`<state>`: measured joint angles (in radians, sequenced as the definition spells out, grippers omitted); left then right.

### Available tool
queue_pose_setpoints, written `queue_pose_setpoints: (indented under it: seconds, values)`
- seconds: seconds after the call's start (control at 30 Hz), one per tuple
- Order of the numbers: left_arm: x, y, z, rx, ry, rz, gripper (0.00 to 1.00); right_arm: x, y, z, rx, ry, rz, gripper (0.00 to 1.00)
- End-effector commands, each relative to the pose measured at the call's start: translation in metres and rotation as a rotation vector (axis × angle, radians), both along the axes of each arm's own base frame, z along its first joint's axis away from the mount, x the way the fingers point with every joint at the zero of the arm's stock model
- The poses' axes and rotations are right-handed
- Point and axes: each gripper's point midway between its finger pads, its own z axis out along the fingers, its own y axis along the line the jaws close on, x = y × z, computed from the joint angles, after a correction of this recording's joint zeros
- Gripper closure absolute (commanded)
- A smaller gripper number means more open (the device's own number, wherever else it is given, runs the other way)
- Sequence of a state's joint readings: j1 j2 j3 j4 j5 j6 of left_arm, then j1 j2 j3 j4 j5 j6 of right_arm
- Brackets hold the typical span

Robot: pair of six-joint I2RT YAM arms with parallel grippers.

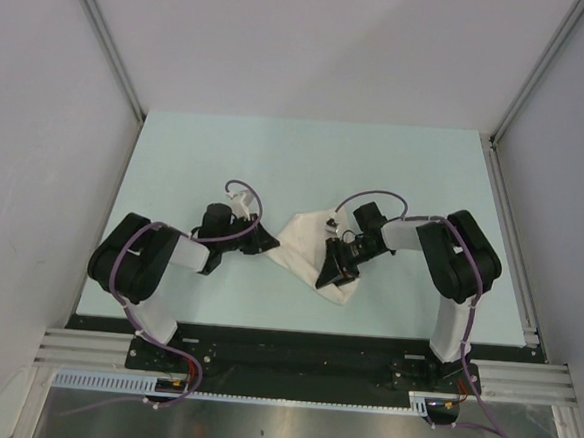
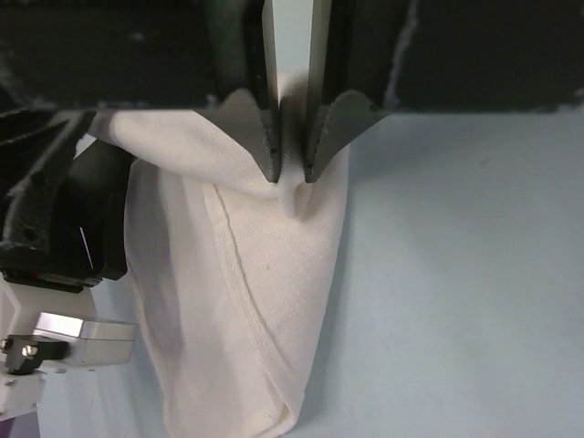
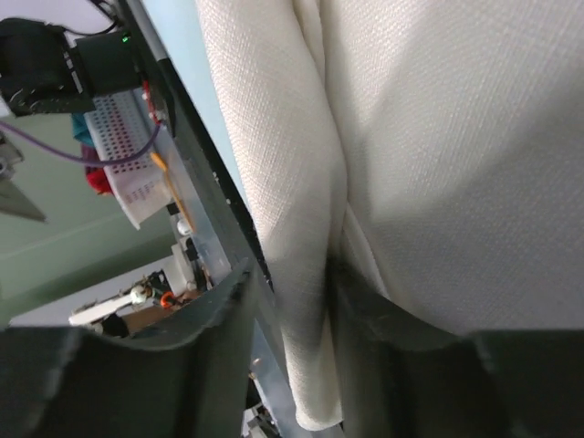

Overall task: Fold the napkin, place the utensils inside, and roll it up
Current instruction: Roll the napkin with the utensil

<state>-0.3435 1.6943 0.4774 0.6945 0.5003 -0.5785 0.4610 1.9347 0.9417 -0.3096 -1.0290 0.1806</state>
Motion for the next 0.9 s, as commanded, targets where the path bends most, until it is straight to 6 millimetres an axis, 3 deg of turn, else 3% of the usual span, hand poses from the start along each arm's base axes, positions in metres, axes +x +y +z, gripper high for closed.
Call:
queue_pose_setpoints:
  seconds: [0.0, 0.17, 0.27, 0.4, 0.43, 0.47, 0.67, 0.87]
  values:
    - [0.002, -0.008, 0.001, -0.017, 0.009, -0.036, 0.83, 0.015, -0.02, -0.004, -0.218, -0.101, -0.033, 0.48]
    - [0.002, -0.009, -0.006, -0.005, 0.039, -0.038, 0.84, 0.047, -0.029, 0.028, -0.343, -0.263, -0.074, 0.36]
    - [0.002, -0.01, -0.007, -0.01, 0.049, -0.042, 0.84, 0.07, -0.027, 0.049, -0.429, -0.444, -0.099, 0.34]
    - [0.002, -0.011, -0.007, -0.013, 0.052, -0.049, 0.85, 0.081, -0.003, 0.07, -0.473, -0.705, -0.079, 0.32]
    - [0.003, -0.011, -0.006, -0.013, 0.052, -0.047, 0.84, 0.072, 0.013, 0.073, -0.463, -0.764, -0.04, 0.32]
    - [0.002, -0.011, -0.006, -0.013, 0.053, -0.049, 0.84, 0.079, 0.015, 0.074, -0.493, -0.846, -0.058, 0.32]
    - [0.001, -0.013, -0.006, -0.013, 0.058, -0.058, 0.84, 0.068, 0.051, 0.062, -0.586, -1.132, 0.055, 0.31]
    - [0.002, -0.013, -0.005, -0.013, 0.058, -0.058, 0.84, 0.056, 0.068, 0.047, -0.572, -1.215, 0.138, 0.32]
